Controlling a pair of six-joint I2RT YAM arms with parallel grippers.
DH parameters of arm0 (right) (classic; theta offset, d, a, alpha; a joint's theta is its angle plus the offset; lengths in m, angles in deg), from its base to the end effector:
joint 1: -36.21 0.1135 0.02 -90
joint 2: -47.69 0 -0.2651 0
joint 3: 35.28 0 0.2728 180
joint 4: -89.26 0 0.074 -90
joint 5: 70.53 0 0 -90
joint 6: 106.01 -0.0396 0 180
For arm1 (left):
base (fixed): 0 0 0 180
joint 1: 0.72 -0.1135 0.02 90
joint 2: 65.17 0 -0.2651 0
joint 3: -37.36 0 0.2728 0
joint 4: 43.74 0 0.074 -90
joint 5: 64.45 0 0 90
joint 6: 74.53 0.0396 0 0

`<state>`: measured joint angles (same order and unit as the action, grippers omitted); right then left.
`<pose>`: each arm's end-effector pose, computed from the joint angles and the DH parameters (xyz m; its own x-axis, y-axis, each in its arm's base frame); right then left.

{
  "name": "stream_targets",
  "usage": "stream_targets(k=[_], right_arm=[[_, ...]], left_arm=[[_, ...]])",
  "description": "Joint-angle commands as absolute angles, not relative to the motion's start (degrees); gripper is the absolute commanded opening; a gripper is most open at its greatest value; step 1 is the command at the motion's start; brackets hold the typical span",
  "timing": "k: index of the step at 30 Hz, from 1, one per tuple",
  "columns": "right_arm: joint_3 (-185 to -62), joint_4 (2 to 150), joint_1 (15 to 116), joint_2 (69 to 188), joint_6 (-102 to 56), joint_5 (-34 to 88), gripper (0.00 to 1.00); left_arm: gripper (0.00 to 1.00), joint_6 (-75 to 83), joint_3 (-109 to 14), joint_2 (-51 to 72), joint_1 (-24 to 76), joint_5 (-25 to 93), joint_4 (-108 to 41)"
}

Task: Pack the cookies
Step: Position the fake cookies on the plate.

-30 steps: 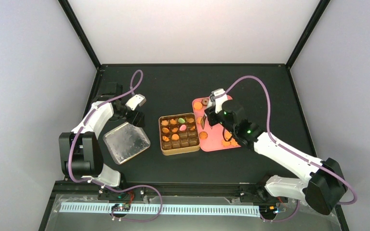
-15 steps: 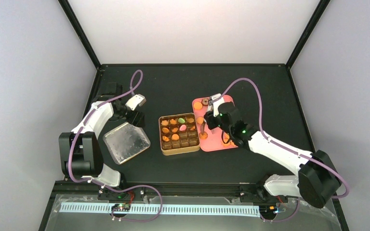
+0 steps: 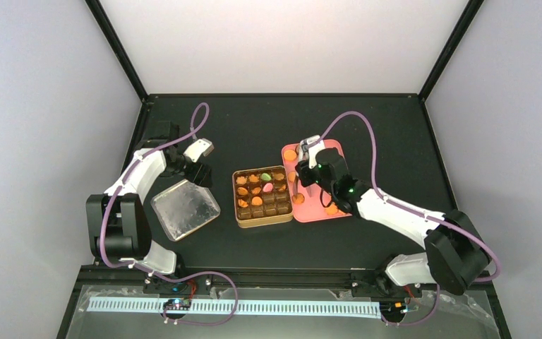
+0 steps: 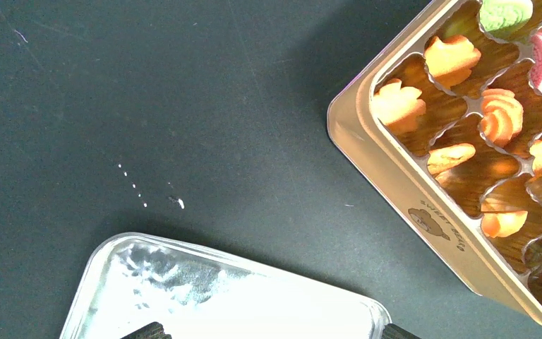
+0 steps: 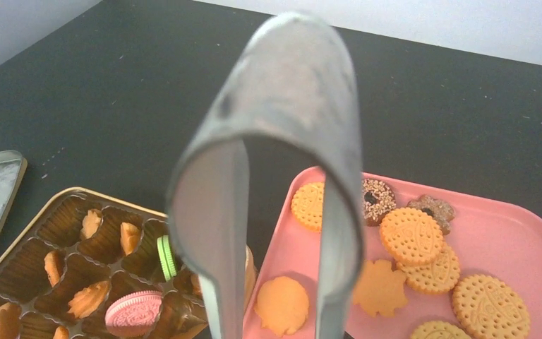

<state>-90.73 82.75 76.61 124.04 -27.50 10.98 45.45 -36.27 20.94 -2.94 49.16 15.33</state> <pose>0.2420 0.1982 0.2217 -0.4514 -0.1254 -0.8835 -0.4605 0.8808 0.1102 0.3037 -0.0041 0.2144 -0.7755 0.4282 -0.4640 0.5526 0.8157 -0.1709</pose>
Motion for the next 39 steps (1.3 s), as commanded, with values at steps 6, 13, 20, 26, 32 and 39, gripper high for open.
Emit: stream_targets(k=[6,13,20,26,32,39], right_arm=[[-87.88,82.96,76.57,122.2,-29.01,14.11,0.37],[-85.58,81.92,76.68,119.63,-28.94,14.63,0.36],[-83.79,79.28,76.85,116.28,-27.96,10.86,0.34],[-83.64,77.12,76.9,112.16,-25.46,4.37,0.33],[-84.9,75.99,76.82,112.44,-25.34,1.65,0.33],[-84.89,77.96,76.9,110.38,-26.34,5.44,0.33]], left_arm=[[0.8,46.6,-38.45,20.21,-3.45,50.34,16.22],[0.8,46.36,-38.71,20.26,-3.54,50.59,16.24],[0.8,46.32,-39.27,20.17,-3.57,50.65,16.71],[0.8,46.04,-40.09,20.35,-3.54,51.19,17.04],[0.8,46.14,-40.47,20.4,-3.53,51.35,17.38],[0.8,46.25,-40.65,20.44,-3.58,51.29,17.61]])
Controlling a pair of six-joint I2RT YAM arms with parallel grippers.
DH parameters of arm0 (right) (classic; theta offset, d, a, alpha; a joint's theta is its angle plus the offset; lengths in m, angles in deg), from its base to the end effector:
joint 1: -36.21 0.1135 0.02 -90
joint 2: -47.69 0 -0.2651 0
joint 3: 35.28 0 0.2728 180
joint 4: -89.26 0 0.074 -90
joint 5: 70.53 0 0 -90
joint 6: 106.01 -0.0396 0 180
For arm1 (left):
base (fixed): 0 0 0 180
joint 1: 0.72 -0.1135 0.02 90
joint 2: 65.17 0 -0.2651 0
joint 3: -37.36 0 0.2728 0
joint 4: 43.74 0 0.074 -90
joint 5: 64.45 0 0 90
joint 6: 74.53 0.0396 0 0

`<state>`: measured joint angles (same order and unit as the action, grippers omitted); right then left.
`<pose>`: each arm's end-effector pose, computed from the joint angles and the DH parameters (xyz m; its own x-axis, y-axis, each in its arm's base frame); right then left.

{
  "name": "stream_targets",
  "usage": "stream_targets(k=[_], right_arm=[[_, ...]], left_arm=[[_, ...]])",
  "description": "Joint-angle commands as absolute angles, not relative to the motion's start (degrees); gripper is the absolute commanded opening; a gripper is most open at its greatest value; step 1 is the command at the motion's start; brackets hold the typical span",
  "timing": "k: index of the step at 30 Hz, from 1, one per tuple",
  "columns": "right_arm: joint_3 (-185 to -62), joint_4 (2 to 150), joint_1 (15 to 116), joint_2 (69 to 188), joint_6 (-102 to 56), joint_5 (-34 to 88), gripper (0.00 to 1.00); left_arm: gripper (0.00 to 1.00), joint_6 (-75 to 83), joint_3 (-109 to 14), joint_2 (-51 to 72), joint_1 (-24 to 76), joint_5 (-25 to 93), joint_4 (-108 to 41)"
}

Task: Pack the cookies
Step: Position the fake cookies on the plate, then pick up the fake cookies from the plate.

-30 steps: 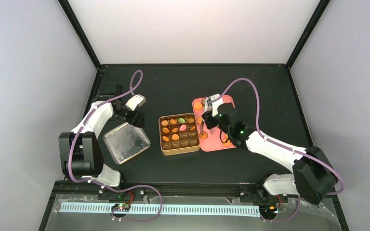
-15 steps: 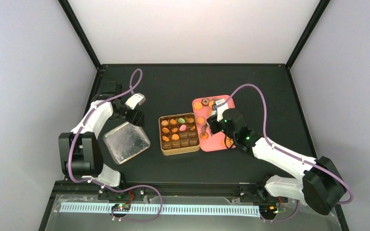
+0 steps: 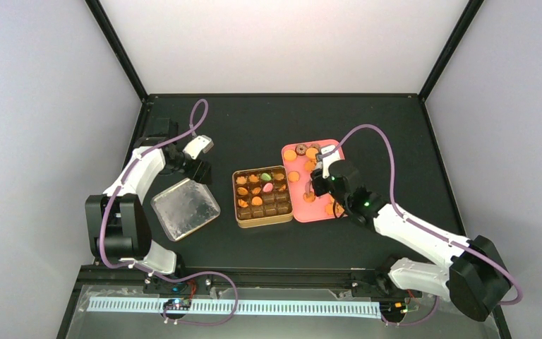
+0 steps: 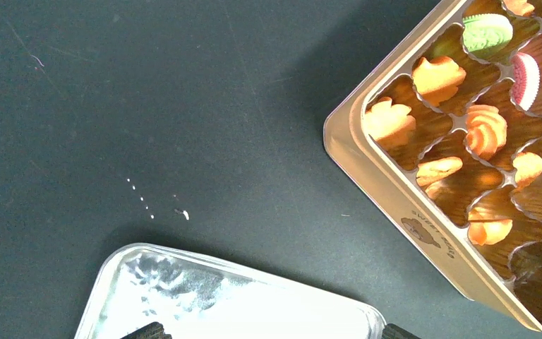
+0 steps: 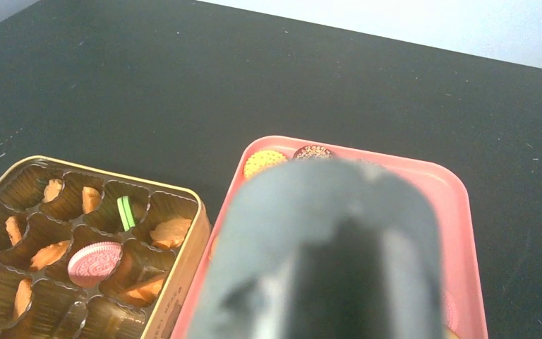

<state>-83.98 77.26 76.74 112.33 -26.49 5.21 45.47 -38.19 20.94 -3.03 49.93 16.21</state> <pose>0.2101 0.1668 0.2255 -0.4347 -0.1397 -0.8897 -0.3919 0.9188 0.0472 0.3073 -0.0040 0.2242 -0.7653 0.4249 -0.4835 0.5583 0.8120 -0.1702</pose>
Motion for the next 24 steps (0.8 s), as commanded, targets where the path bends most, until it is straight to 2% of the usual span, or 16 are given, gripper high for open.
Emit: stream_targets(k=[1,24], right_arm=[[-84.97,78.36,76.9,109.89,-26.3,5.8,0.33],[-84.15,81.08,76.9,115.29,-25.27,6.58,0.38]], left_arm=[[0.8,46.23,-40.65,20.39,-3.52,51.3,17.65],[0.8,46.38,-40.12,19.92,-3.6,51.11,17.7]])
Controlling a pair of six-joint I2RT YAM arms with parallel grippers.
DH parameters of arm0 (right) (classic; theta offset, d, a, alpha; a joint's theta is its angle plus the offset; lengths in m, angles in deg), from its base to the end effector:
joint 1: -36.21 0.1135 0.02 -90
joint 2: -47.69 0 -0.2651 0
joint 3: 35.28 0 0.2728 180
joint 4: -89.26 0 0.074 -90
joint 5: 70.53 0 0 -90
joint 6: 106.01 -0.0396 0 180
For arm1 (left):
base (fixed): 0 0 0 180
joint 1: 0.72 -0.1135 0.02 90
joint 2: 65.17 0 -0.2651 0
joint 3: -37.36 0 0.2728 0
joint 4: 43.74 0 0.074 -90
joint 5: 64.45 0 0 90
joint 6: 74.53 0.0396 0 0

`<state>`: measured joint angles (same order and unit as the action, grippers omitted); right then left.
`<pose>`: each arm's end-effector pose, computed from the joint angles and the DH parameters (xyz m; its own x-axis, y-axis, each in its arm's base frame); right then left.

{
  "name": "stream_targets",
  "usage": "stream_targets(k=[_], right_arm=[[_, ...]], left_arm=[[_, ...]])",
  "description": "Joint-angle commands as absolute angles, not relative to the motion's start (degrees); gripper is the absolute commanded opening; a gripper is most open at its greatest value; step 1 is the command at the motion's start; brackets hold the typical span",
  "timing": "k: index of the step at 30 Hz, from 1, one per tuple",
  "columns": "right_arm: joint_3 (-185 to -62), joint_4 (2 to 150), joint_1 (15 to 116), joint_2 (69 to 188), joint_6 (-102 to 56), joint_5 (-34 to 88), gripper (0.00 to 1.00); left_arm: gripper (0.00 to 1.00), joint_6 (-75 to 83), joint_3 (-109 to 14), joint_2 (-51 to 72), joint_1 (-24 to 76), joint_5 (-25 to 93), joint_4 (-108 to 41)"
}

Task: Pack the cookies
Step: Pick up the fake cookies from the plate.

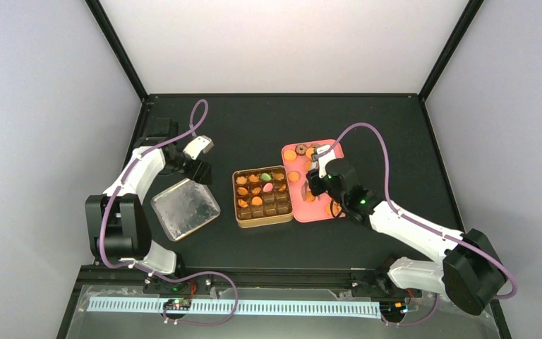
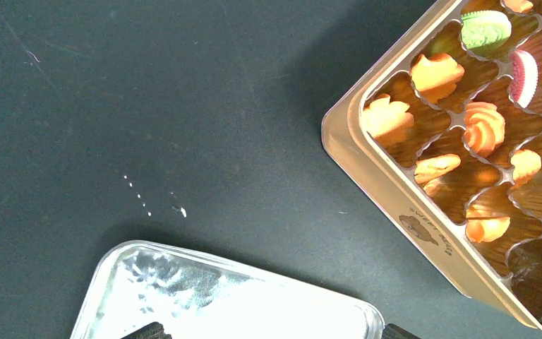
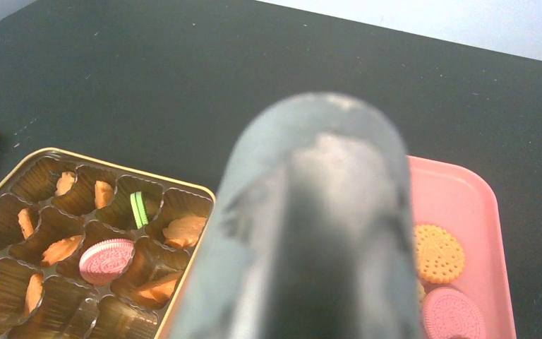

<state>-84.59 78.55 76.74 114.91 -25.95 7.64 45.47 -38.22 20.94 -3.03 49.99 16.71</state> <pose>0.2150 0.1731 0.2200 -0.4448 -0.1580 -0.8816 -0.4289 0.9017 0.0548 0.3065 -0.0040 0.2241 -0.7691 0.4245 -0.4778 0.5572 0.8115 -0.1758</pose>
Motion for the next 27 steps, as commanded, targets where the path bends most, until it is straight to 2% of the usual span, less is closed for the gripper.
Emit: stream_targets(k=[1,7,14,27], right_arm=[[-83.93,81.12,76.9,115.27,-25.25,6.68,0.38],[-83.46,81.47,76.87,115.3,-25.6,7.43,0.39],[-84.62,80.34,76.9,113.76,-25.47,6.12,0.27],[-92.06,73.28,79.39,104.24,-24.28,7.19,0.26]], left_arm=[[0.8,46.46,-40.05,19.87,-3.6,51.02,17.66],[0.8,46.34,-39.94,20.0,-3.61,50.94,17.56],[0.8,46.32,-39.85,19.76,-3.58,50.97,17.48],[0.8,46.19,-39.52,19.82,-3.57,50.97,17.18]])
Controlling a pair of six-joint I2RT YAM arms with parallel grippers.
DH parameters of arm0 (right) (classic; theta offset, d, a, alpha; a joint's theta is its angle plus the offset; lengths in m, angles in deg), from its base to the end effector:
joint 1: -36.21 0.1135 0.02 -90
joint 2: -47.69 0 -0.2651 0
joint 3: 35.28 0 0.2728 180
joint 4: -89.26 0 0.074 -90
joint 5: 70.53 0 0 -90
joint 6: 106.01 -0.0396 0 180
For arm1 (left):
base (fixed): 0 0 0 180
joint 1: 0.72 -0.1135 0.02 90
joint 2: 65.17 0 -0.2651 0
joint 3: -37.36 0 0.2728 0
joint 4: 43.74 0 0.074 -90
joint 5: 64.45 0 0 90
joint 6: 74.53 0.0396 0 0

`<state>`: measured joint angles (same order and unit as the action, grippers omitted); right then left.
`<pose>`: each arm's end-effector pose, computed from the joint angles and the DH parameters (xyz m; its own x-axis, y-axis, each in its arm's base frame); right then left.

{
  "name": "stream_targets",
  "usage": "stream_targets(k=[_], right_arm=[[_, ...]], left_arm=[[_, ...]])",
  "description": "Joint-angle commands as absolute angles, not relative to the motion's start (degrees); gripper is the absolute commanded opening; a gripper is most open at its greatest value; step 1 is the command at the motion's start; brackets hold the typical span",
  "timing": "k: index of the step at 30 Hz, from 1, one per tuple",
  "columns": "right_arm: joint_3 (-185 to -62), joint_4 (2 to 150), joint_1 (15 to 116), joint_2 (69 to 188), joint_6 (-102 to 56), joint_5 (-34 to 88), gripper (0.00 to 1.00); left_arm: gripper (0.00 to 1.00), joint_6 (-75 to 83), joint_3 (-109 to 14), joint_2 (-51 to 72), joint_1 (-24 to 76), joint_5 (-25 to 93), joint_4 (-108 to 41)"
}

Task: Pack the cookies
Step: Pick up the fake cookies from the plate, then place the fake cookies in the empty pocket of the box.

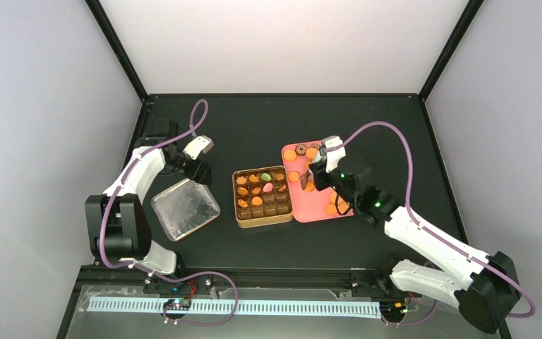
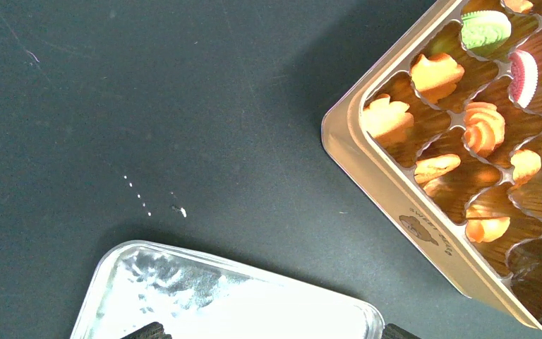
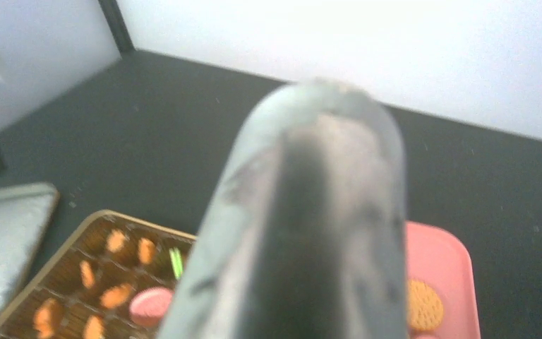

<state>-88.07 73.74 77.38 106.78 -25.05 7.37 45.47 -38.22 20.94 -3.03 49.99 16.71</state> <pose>0.2009 0.1647 0.2691 -0.3544 -0.1059 -0.9291 -0.4470 0.8919 0.0689 0.3065 -0.0040 0.2241 -0.7691 0.4245 -0.4778 0.5572 0.8115 -0.1758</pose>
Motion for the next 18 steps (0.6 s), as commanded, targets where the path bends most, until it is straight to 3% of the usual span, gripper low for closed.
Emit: stream_targets(k=[1,18], right_arm=[[-92.76,73.0,80.14,104.2,-24.46,7.43,0.26],[-102.79,77.21,92.97,121.19,-24.42,11.02,0.26]], left_arm=[[0.8,46.16,-39.44,19.75,-3.56,51.03,17.09],[0.8,46.14,-38.98,19.56,-3.54,51.22,16.88]])
